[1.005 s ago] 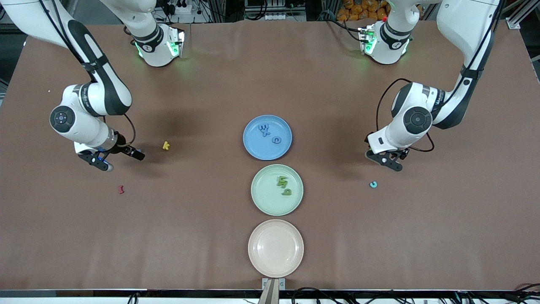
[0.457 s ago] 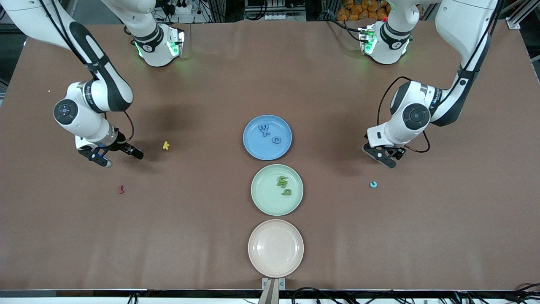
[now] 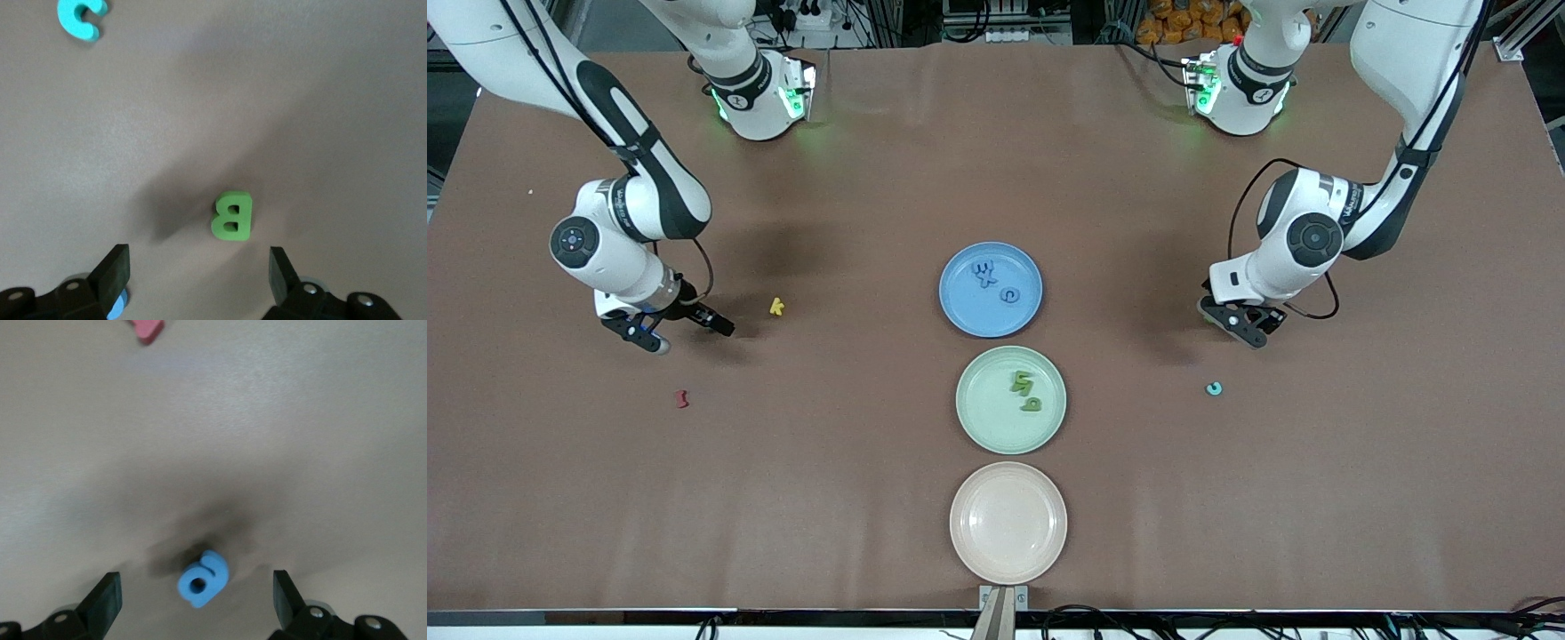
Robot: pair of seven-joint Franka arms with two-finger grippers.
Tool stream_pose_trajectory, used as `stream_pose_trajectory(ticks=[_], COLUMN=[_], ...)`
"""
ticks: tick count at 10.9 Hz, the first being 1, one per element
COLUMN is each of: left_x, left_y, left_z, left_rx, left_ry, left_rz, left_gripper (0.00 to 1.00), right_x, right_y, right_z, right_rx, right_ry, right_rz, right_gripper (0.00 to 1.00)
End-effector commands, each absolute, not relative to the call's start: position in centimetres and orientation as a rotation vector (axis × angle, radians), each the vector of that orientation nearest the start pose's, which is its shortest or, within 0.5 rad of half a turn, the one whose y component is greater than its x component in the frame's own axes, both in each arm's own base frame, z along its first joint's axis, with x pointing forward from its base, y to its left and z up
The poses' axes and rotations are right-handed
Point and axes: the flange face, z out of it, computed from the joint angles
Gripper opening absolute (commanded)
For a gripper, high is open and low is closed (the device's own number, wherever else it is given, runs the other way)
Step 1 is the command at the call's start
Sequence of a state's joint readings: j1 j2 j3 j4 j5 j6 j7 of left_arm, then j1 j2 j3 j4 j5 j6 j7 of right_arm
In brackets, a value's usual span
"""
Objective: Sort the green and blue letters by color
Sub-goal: 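Grasp the green B with the left gripper while the right gripper grasps blue a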
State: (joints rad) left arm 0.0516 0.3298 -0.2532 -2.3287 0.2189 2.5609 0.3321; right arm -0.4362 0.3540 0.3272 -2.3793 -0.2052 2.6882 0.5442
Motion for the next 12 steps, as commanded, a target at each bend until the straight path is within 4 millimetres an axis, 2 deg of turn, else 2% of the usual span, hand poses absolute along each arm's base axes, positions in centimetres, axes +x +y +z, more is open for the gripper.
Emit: stream_pose_trajectory(ticks=[1, 2, 4, 6, 9, 11, 12], left_x=[49.1, 49.1, 49.1, 49.1, 49.2, 49.2, 49.4], left_y=[-11.0, -11.1, -11.1, -11.6, -11.8, -11.8, -11.7], left_z=[19.2, 19.2, 18.8, 17.7, 17.4, 17.3, 17.4], left_rx=[-2.918, -2.918, -2.922, -2.933, -2.937, -2.938, -2.939], left_ry=[1.119, 1.122, 1.124, 1.136, 1.139, 1.139, 1.136], left_rz=[0.092, 0.082, 0.080, 0.059, 0.057, 0.057, 0.052], left_gripper=[0.89, 0.85, 0.82, 0.82, 0.78, 0.65, 0.54], right_x=[49.3, 49.1, 49.2, 49.2, 49.2, 49.2, 49.2], right_y=[-5.6, -6.2, -5.7, -5.6, -5.8, -5.7, -5.6], right_z=[16.8, 16.6, 16.2, 15.8, 15.8, 15.8, 15.8], right_rx=[-3.070, -3.071, -3.071, -3.065, -3.062, -3.061, -3.060], right_ry=[0.706, 0.720, 0.701, 0.697, 0.721, 0.725, 0.725], right_rz=[0.041, 0.045, 0.038, 0.036, 0.036, 0.037, 0.037], right_gripper=[0.87, 0.81, 0.76, 0.63, 0.58, 0.57, 0.54])
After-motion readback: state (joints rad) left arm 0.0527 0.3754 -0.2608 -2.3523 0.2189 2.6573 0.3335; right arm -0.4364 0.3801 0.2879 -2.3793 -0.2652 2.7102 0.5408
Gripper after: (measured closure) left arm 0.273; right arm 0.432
